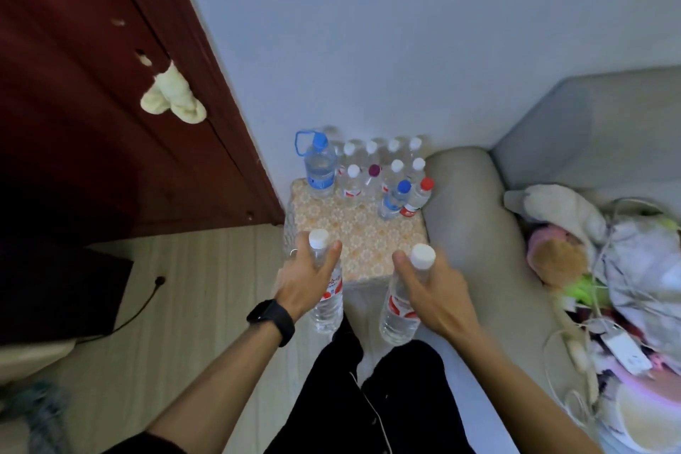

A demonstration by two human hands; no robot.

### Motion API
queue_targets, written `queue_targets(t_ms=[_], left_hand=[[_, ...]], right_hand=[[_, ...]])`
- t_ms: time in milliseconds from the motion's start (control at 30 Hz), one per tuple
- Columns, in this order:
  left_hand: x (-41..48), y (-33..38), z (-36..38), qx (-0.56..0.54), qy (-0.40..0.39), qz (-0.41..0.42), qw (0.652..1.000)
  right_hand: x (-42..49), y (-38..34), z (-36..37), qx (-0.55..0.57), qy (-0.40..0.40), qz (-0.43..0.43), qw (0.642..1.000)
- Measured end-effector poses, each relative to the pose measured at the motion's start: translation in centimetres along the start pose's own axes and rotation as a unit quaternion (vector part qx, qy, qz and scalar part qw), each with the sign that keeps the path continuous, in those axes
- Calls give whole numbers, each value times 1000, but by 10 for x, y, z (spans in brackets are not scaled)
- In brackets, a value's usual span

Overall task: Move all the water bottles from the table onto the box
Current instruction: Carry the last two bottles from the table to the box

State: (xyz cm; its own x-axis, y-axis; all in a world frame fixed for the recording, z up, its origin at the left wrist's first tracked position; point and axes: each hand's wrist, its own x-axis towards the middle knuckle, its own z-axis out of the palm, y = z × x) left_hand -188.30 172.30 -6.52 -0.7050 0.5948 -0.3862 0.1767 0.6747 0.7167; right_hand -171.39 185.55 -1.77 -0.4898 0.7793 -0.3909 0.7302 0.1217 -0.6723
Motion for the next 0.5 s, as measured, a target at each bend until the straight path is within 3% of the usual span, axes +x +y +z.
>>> queue_targets(t_ms=[233,500], left_hand=[[87,-31,40,-51,-118,-33,991],[150,-65,82,-42,-134,-36,989]], right_hand=[[84,30,42,12,-93,-8,996],[165,72,92,21,-104,31,994]])
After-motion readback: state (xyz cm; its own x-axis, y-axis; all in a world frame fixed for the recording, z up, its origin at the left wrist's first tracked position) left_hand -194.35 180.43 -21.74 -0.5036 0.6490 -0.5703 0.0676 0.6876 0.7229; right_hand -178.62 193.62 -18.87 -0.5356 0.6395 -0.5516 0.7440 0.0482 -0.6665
